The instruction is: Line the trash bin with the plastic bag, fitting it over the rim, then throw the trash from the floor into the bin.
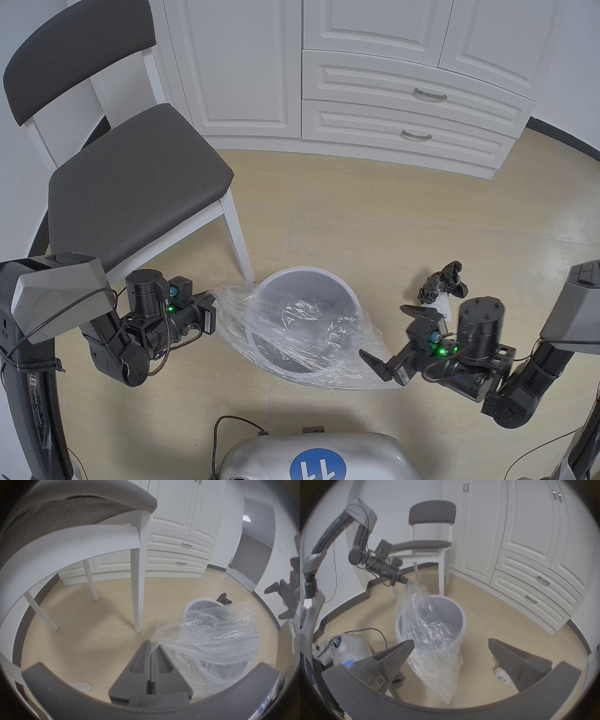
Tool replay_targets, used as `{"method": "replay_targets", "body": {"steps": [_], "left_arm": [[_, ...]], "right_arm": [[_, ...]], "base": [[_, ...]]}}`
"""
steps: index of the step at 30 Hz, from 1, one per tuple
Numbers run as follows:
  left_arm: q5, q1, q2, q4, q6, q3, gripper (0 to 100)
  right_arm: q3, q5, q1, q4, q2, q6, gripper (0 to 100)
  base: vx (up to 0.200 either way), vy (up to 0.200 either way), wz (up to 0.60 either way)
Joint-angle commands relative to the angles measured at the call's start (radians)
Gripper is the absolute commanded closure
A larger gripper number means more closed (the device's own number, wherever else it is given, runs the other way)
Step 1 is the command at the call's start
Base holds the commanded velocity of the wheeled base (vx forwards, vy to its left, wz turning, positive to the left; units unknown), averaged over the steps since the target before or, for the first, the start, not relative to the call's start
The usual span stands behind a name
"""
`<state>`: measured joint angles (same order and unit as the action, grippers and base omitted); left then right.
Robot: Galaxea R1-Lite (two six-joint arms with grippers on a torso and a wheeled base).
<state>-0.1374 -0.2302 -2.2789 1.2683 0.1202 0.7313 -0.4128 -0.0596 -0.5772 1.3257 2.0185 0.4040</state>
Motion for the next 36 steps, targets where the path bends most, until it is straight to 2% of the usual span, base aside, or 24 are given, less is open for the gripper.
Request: {"method": "replay_targets", "body": {"steps": [1, 3, 5, 6, 12, 18, 26, 36], "left_arm": [[-0.007, 0.003, 0.041, 0.000, 0.003, -0.041, 100], [-0.007, 0.002, 0.039, -0.001, 0.003, -0.044, 100], [-0.008, 0.002, 0.038, -0.001, 0.003, -0.046, 100], [-0.008, 0.002, 0.036, -0.001, 0.003, -0.046, 0], [-0.008, 0.005, 0.032, 0.000, 0.006, -0.046, 0], [-0.005, 0.003, 0.049, 0.000, 0.010, -0.058, 0], [-0.002, 0.011, 0.065, 0.006, 0.007, -0.079, 0], [-0.002, 0.012, 0.076, 0.082, 0.004, -0.142, 0]], "right_arm": [[-0.345, -0.264, -0.222, -0.361, 0.008, 0.021, 0], [-0.371, -0.307, -0.234, -0.390, 0.039, 0.050, 0], [-0.374, -0.316, -0.237, -0.392, 0.065, 0.088, 0], [-0.373, -0.321, -0.237, -0.388, 0.075, 0.105, 0], [-0.368, -0.324, -0.254, -0.385, 0.085, 0.131, 0], [-0.302, -0.375, -0.263, -0.385, 0.002, 0.131, 0], [-0.242, -0.379, -0.294, -0.398, -0.043, 0.134, 0], [-0.212, -0.381, -0.335, -0.399, -0.006, 0.134, 0]], "base": [[0.000, 0.000, 0.00], [0.000, 0.000, 0.00], [0.000, 0.000, 0.00], [0.000, 0.000, 0.00], [0.000, 0.000, 0.00], [0.000, 0.000, 0.00], [0.000, 0.000, 0.00], [0.000, 0.000, 0.00]]}}
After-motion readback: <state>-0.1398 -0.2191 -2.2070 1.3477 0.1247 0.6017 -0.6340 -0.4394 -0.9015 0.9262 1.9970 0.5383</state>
